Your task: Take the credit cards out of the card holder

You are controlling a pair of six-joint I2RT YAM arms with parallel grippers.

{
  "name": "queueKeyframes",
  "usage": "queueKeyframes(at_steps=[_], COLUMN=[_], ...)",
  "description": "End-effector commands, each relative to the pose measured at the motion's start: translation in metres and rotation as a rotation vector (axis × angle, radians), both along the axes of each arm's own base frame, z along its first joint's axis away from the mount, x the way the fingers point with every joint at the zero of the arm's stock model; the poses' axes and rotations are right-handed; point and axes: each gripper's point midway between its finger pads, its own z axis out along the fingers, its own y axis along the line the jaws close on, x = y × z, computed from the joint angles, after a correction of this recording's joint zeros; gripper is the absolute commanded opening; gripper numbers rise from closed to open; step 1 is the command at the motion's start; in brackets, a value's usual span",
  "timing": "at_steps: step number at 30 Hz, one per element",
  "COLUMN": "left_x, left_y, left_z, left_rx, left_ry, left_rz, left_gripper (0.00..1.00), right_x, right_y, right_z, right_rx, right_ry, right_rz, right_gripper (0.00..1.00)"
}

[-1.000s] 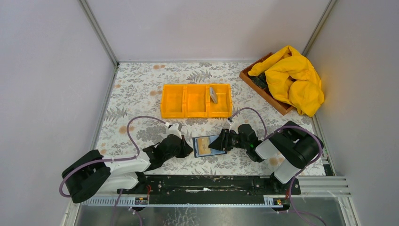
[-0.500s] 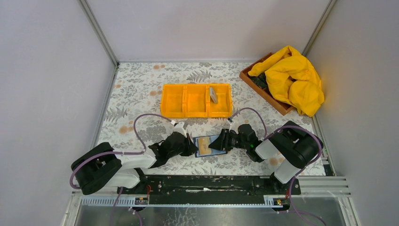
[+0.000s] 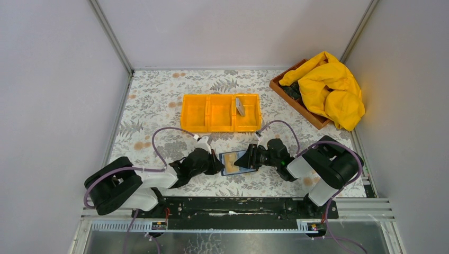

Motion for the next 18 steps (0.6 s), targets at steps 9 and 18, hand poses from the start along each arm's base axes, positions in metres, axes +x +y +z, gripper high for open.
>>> queueKeyframes(at_steps=[9, 18], left_x=[0.0, 0.0], left_y=[0.0, 0.001], left_z=[-0.014, -0.018], left_rx=[0.024, 0.038], left_ry=[0.005, 0.012], left_rz=[-0.016, -0.021], left_gripper=[0.0, 0.0], right_x=[0.007, -0.001], right_y=[0.014, 0.02], right_z=[0.031, 0.048], right_rx=[0.089, 0.211], right_ry=[-0.088, -0.098], right_rz=[0.033, 0.064], right_gripper=[0.41, 0.4])
